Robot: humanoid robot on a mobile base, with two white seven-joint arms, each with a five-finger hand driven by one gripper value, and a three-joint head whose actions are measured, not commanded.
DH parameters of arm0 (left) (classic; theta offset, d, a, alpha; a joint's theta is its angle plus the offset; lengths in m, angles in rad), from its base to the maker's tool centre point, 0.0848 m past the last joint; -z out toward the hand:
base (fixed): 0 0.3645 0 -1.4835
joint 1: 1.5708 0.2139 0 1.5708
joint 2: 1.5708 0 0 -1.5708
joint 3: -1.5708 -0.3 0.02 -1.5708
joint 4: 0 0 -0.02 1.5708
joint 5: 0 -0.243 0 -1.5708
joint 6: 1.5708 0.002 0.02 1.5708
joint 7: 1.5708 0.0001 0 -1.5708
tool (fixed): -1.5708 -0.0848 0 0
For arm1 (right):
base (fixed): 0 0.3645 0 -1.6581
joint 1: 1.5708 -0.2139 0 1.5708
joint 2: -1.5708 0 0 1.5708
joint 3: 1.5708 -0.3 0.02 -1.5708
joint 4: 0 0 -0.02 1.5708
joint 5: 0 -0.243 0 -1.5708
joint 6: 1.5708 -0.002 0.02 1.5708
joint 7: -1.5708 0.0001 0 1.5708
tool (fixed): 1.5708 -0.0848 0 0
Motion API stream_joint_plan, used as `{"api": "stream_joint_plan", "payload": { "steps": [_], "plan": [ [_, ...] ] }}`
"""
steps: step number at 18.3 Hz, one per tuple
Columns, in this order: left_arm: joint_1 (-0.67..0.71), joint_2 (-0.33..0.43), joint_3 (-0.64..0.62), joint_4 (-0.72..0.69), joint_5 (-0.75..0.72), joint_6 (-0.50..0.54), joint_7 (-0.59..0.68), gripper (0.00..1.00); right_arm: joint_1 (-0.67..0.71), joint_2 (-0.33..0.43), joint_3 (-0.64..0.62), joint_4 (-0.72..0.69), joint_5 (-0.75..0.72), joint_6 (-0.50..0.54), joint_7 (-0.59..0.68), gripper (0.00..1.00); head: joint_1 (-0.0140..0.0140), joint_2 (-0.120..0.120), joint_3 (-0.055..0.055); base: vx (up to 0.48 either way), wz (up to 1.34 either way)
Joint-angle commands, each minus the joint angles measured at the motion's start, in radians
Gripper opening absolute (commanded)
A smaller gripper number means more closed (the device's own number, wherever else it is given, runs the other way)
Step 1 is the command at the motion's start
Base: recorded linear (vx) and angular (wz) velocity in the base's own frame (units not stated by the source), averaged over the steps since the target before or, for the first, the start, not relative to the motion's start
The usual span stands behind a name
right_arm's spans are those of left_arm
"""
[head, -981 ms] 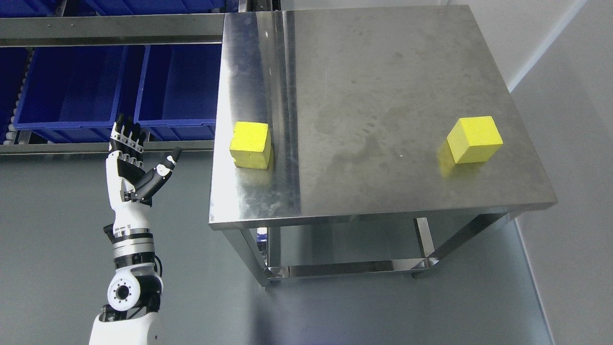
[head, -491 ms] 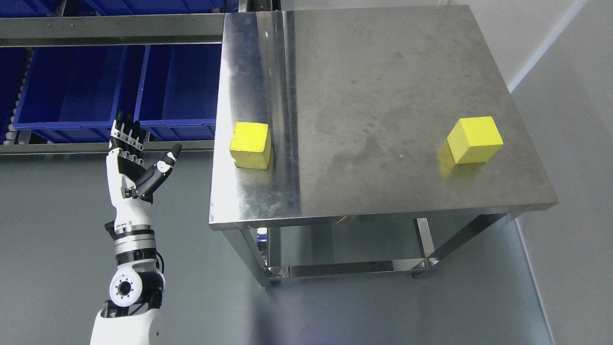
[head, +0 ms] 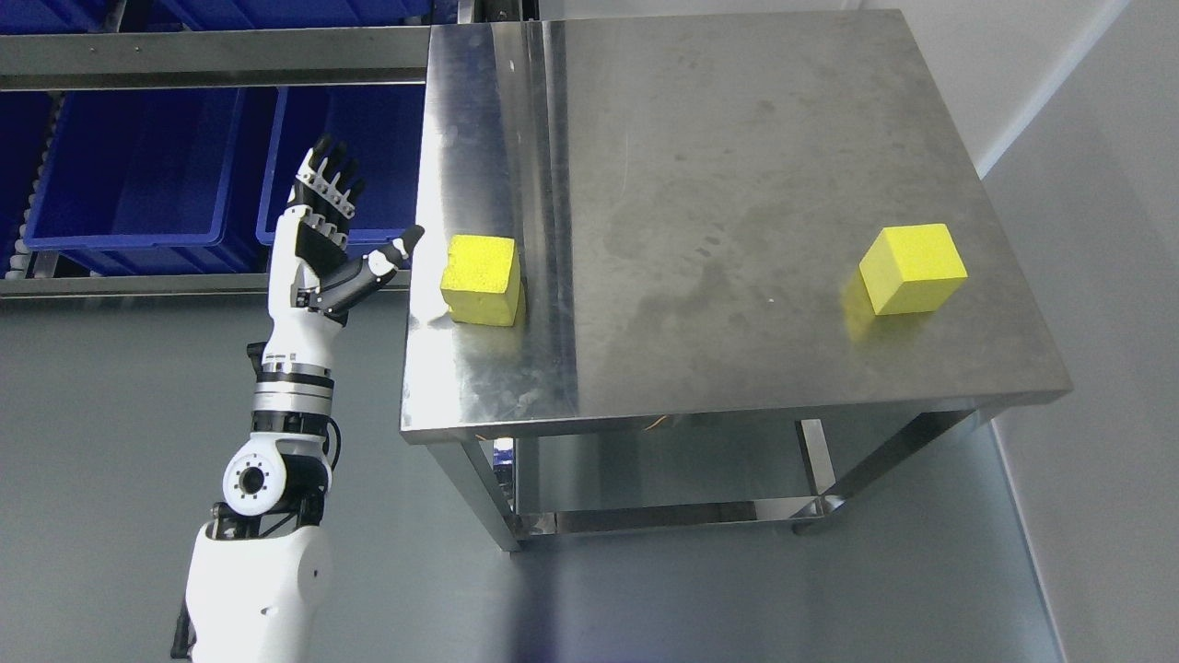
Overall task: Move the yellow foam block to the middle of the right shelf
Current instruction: 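Close the left hand around the nearer yellow foam cube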
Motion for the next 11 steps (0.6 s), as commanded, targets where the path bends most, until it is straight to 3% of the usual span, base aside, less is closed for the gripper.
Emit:
{"api": "stream_joint_plan", "payload": {
  "steps": [1, 4, 7, 11],
  "plan": [
    [-0.039, 0.017, -0.074, 0.007, 0.013, 0.013, -0.108, 1.00, 0.002, -0.017, 0.000, -0.017, 0.003, 0.000, 0.001, 1.00, 0.0000, 0.000, 0.000, 0.000, 0.00],
    [-0.064, 0.017, -0.110, 0.006, -0.036, 0.023, -0.128, 1.00, 0.002, -0.017, 0.000, -0.017, 0.003, 0.000, 0.001, 1.00, 0.0000, 0.000, 0.000, 0.000, 0.00],
    [-0.097, 0.017, -0.122, -0.003, -0.132, 0.106, -0.156, 1.00, 0.002, -0.017, 0.000, -0.017, 0.003, -0.001, 0.001, 1.00, 0.0000, 0.000, 0.000, 0.000, 0.00],
    [-0.094, 0.095, -0.145, -0.062, -0.223, 0.149, -0.326, 1.00, 0.002, -0.017, 0.000, -0.017, 0.003, 0.000, 0.001, 1.00, 0.0000, 0.000, 0.000, 0.000, 0.00]
  ]
}}
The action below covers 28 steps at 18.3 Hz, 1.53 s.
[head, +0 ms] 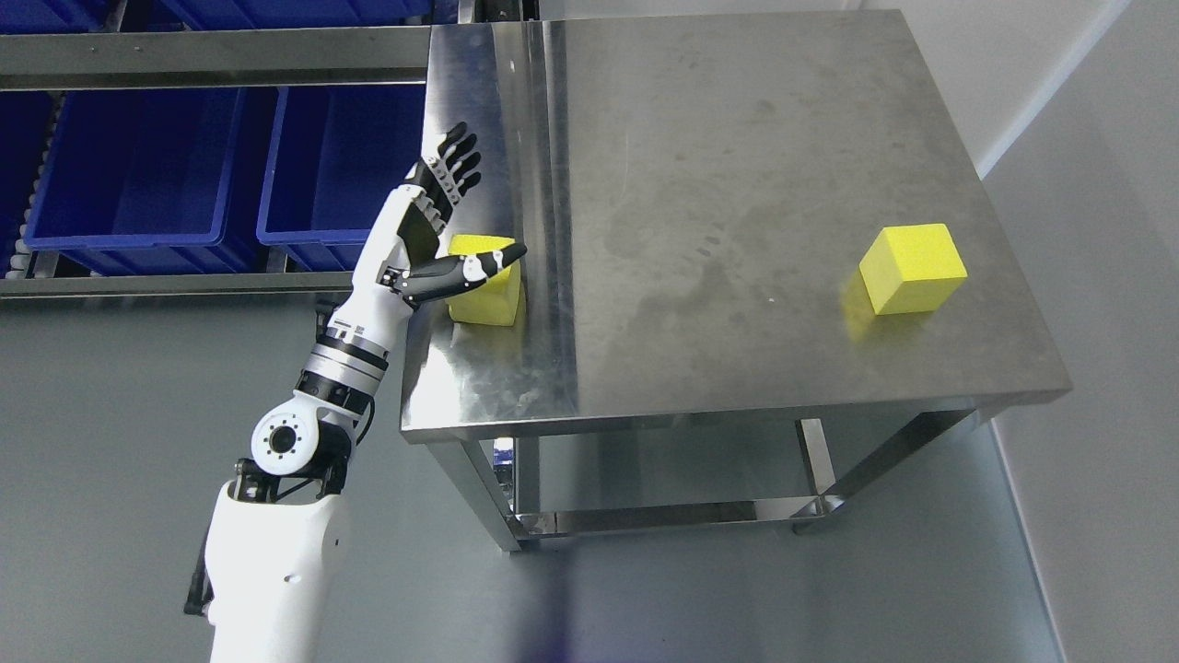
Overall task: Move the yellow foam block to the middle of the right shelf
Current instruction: 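Close the left hand around the nearer yellow foam cube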
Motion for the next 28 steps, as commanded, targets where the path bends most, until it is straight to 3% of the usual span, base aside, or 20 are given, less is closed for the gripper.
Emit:
{"api": "stream_joint_plan", "payload": {
  "steps": [1, 7, 9, 13, 19, 20, 22, 26, 28],
  "plan": [
    [-0.020, 0.113, -0.067, -0.053, -0.133, 0.045, -0.107, 1.00, 0.002, -0.017, 0.000, -0.017, 0.003, 0.000, 0.001, 1.00, 0.0000, 0.000, 0.000, 0.000, 0.00],
    [-0.020, 0.185, -0.056, -0.053, -0.269, 0.071, -0.127, 1.00, 0.002, -0.017, 0.000, -0.017, 0.003, 0.000, 0.001, 1.00, 0.0000, 0.000, 0.000, 0.000, 0.00],
    [-0.029, 0.197, -0.059, -0.056, -0.291, 0.070, -0.132, 0.94, 0.002, -0.017, 0.000, -0.017, 0.003, 0.000, 0.001, 1.00, 0.0000, 0.000, 0.000, 0.000, 0.00],
    [-0.049, 0.220, -0.070, -0.056, -0.345, 0.062, -0.189, 0.73, 0.002, -0.017, 0.000, -0.017, 0.003, 0.000, 0.001, 1.00, 0.0000, 0.000, 0.000, 0.000, -0.01],
    [-0.046, 0.220, -0.067, -0.056, -0.346, 0.076, -0.256, 0.71, 0.002, -0.017, 0.000, -0.017, 0.003, 0.000, 0.001, 1.00, 0.0000, 0.000, 0.000, 0.002, 0.01],
    [-0.048, 0.220, -0.065, -0.056, -0.346, 0.091, -0.253, 0.65, 0.002, -0.017, 0.000, -0.017, 0.003, 0.000, 0.001, 1.00, 0.0000, 0.000, 0.000, 0.012, -0.02],
    [-0.048, 0.219, -0.061, -0.056, -0.346, 0.093, -0.255, 0.34, 0.002, -0.017, 0.000, -0.017, 0.003, 0.000, 0.001, 1.00, 0.0000, 0.000, 0.000, 0.006, -0.01],
    [-0.051, 0.213, -0.058, -0.056, -0.346, 0.093, -0.256, 0.29, 0.002, -0.017, 0.000, -0.017, 0.003, 0.000, 0.001, 1.00, 0.0000, 0.000, 0.000, 0.003, -0.01],
    [-0.052, 0.211, -0.053, -0.056, -0.346, 0.102, -0.255, 0.19, 0.002, -0.017, 0.000, -0.017, 0.003, 0.000, 0.001, 1.00, 0.0000, 0.000, 0.000, 0.000, 0.00]
  ]
}}
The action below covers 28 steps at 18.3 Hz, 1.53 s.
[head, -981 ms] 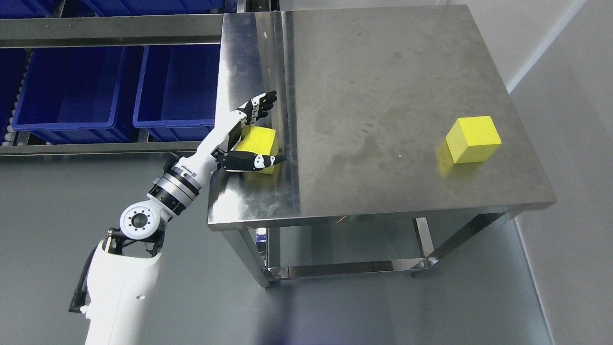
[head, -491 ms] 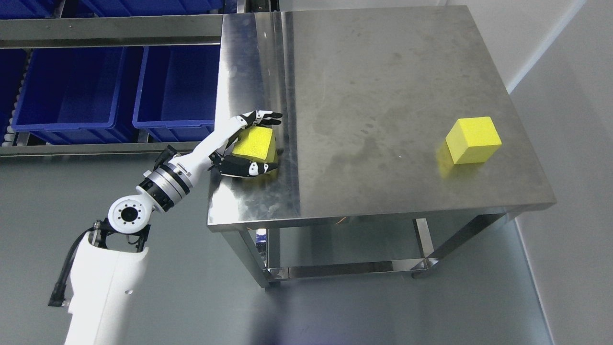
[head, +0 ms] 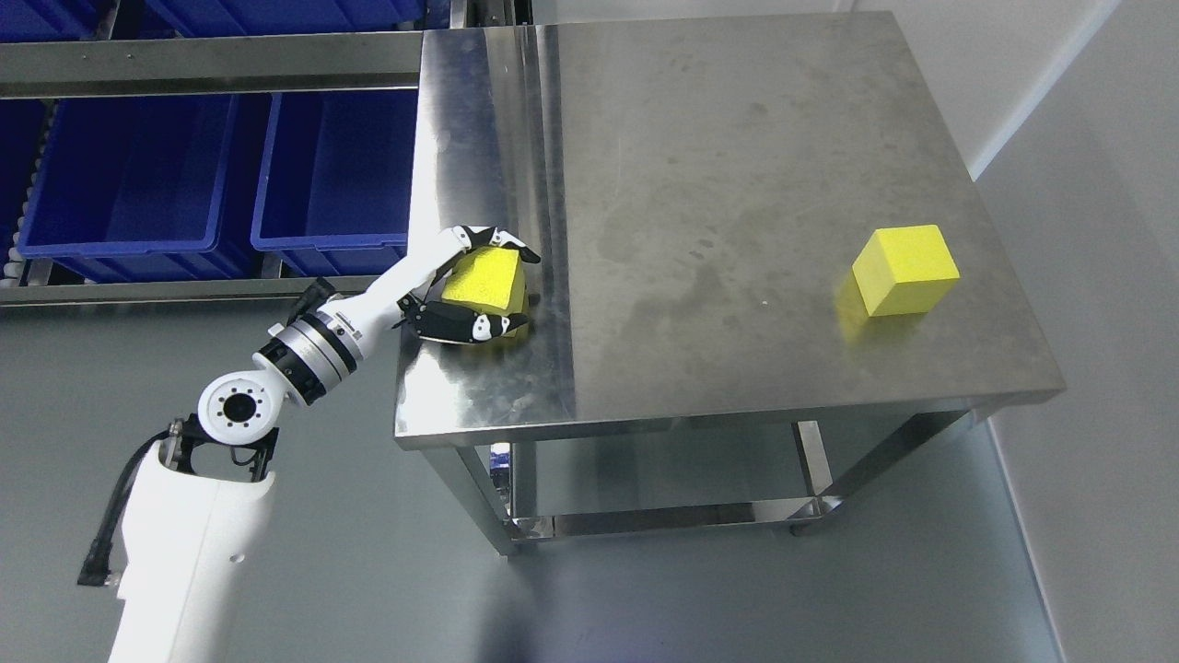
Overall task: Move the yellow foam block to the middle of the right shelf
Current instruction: 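Close the left hand around the nearer yellow foam cube, then lift the cube off the table with the left hand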
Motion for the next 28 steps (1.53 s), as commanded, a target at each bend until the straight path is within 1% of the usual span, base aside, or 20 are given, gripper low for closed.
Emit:
{"api": "stream_joint_plan", "payload": {
  "steps": [1, 2, 4, 5, 6, 7, 9, 10, 11, 12, 17, 18, 20, 22, 26, 28],
  "plan": [
    [-0.004, 0.013, 0.011, -0.002, -0.006, 0.024, 0.000, 0.14, 0.002, -0.017, 0.000, -0.017, 0.003, 0.000, 0.001, 1.00, 0.0000, 0.000, 0.000, 0.000, 0.00],
    [-0.012, 0.015, 0.024, -0.002, -0.005, 0.041, 0.001, 0.10, 0.002, -0.017, 0.000, -0.017, 0.003, 0.000, 0.001, 1.00, 0.0000, 0.000, 0.000, 0.000, 0.00],
    [-0.030, 0.013, 0.058, -0.002, -0.005, 0.052, 0.011, 0.09, 0.002, -0.017, 0.000, -0.017, 0.003, 0.000, 0.001, 1.00, 0.0000, 0.000, 0.000, -0.001, -0.01],
    [-0.052, 0.013, 0.098, -0.001, -0.005, 0.052, 0.035, 0.09, 0.002, -0.017, 0.000, -0.017, 0.003, 0.000, 0.001, 1.00, 0.0000, 0.000, 0.000, -0.002, -0.02],
    [-0.073, 0.013, 0.135, -0.001, -0.005, 0.051, 0.070, 0.15, 0.002, -0.017, 0.000, -0.017, 0.003, 0.000, 0.001, 1.00, 0.0000, 0.000, 0.000, -0.008, -0.04],
    [-0.084, 0.015, 0.170, -0.002, -0.003, 0.037, 0.078, 0.18, 0.002, -0.017, 0.000, -0.017, 0.003, 0.000, 0.001, 1.00, 0.0000, 0.000, 0.000, -0.008, -0.04],
    [-0.099, 0.016, 0.205, -0.002, -0.002, 0.023, 0.078, 0.17, 0.002, -0.017, 0.000, -0.017, 0.003, 0.000, 0.001, 1.00, 0.0000, 0.000, 0.000, -0.017, 0.03],
    [-0.098, 0.013, 0.213, -0.002, -0.002, 0.025, 0.078, 0.06, 0.002, -0.017, 0.000, -0.017, 0.003, 0.000, 0.001, 1.00, 0.0000, 0.000, 0.000, -0.017, 0.08],
    [-0.097, 0.013, 0.215, -0.002, -0.002, 0.031, 0.077, 0.00, 0.002, -0.017, 0.000, -0.017, 0.003, 0.000, 0.001, 1.00, 0.0000, 0.000, 0.000, -0.017, 0.08],
    [-0.095, 0.003, 0.222, -0.004, 0.000, 0.031, 0.080, 0.00, 0.002, -0.017, 0.000, -0.017, 0.003, 0.000, 0.001, 1.00, 0.0000, 0.000, 0.000, -0.006, 0.16],
    [-0.069, -0.157, 0.389, -0.008, 0.016, 0.018, 0.084, 0.01, 0.002, -0.017, 0.000, -0.017, 0.003, 0.000, 0.001, 1.00, 0.0000, 0.000, 0.000, 0.000, 0.02],
    [-0.058, -0.193, 0.431, -0.011, 0.058, 0.002, 0.084, 0.02, 0.002, -0.017, 0.000, -0.017, 0.003, 0.000, 0.001, 1.00, 0.0000, 0.000, 0.000, 0.005, 0.22],
    [-0.041, -0.193, 0.484, -0.010, 0.165, -0.044, 0.084, 0.02, 0.002, -0.017, 0.000, -0.017, 0.003, 0.000, 0.001, 1.00, 0.0000, 0.000, 0.000, 0.004, 0.29],
    [-0.023, -0.193, 0.495, -0.008, 0.213, -0.107, 0.087, 0.02, 0.002, -0.017, 0.000, -0.017, 0.003, 0.000, 0.001, 1.00, 0.0000, 0.000, 0.000, 0.005, 0.45],
    [0.000, -0.193, 0.528, 0.013, 0.299, -0.133, 0.089, 0.00, 0.002, -0.017, 0.000, -0.017, 0.003, -0.001, 0.001, 1.00, 0.0000, 0.000, 0.000, 0.012, 0.77],
    [0.031, -0.193, 0.526, 0.031, 0.308, -0.187, 0.089, 0.01, 0.002, -0.017, 0.000, -0.017, 0.003, 0.000, 0.001, 1.00, 0.0000, 0.000, 0.000, 0.022, 1.04]
  ]
}}
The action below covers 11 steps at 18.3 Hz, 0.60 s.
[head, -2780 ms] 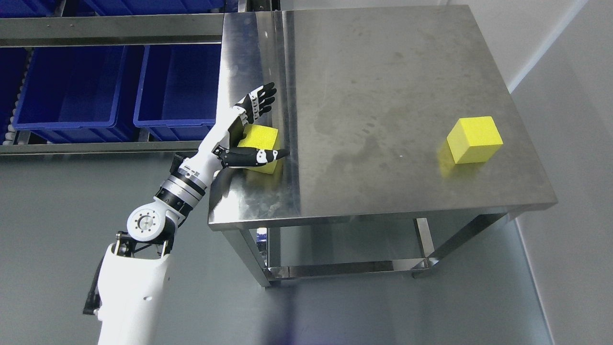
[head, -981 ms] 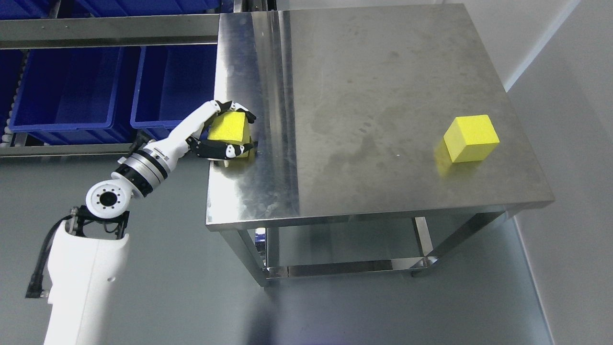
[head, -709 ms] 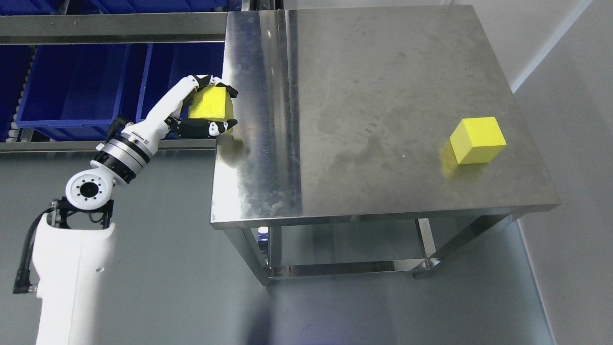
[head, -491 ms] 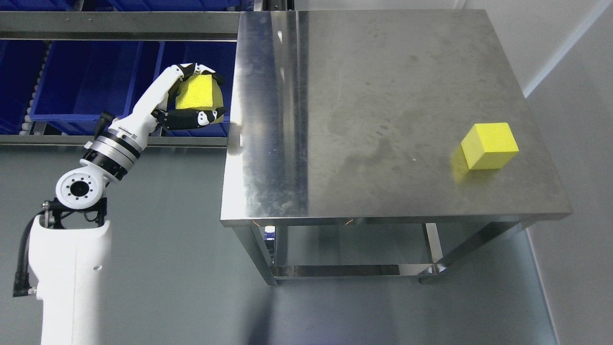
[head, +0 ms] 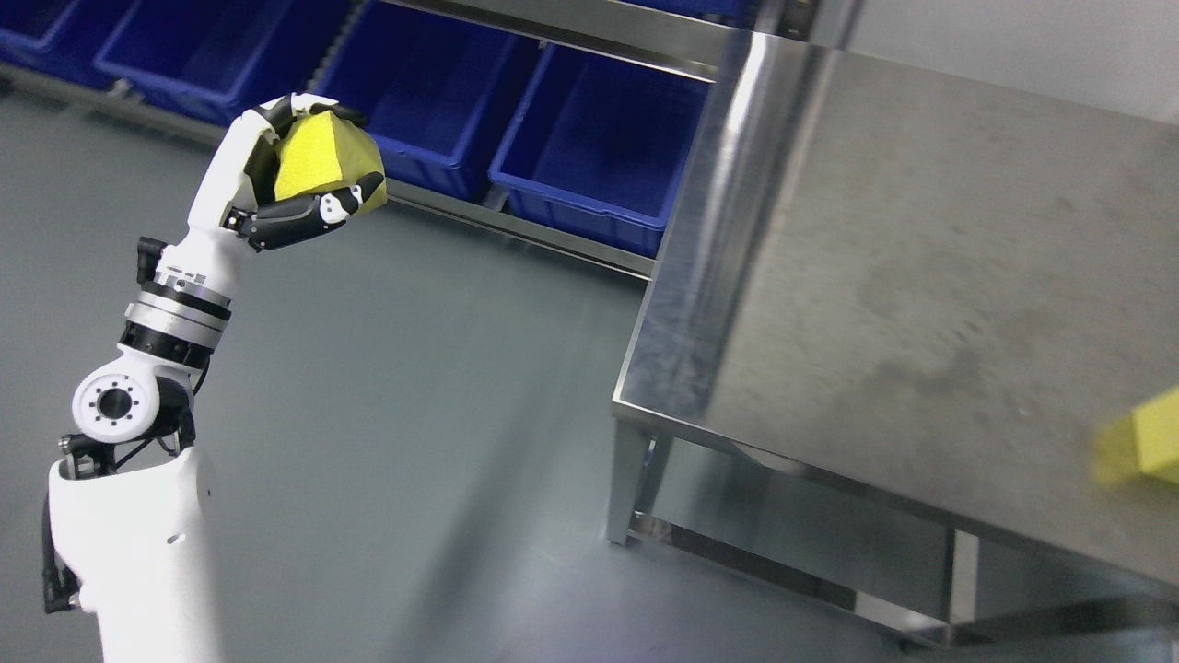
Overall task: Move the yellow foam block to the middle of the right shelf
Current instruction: 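Lift the cube off the table with the left hand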
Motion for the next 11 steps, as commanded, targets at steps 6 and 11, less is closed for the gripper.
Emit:
{"api": "stream_joint_plan", "payload": {
  "steps": [6, 11],
  "plan": [
    [0.057, -0.050, 0.168, 0.137, 0.091, -0.198, -0.001, 0.02, 0.002, -0.017, 0.000, -0.017, 0.003, 0.001, 0.001, 1.00, 0.0000, 0.000, 0.000, 0.038, 1.07],
    [0.057, -0.050, 0.168, 0.227, 0.114, -0.338, -0.004, 0.01, 0.002, -0.017, 0.000, -0.017, 0.003, 0.001, 0.001, 1.00, 0.0000, 0.000, 0.000, 0.066, 0.93]
  ]
}}
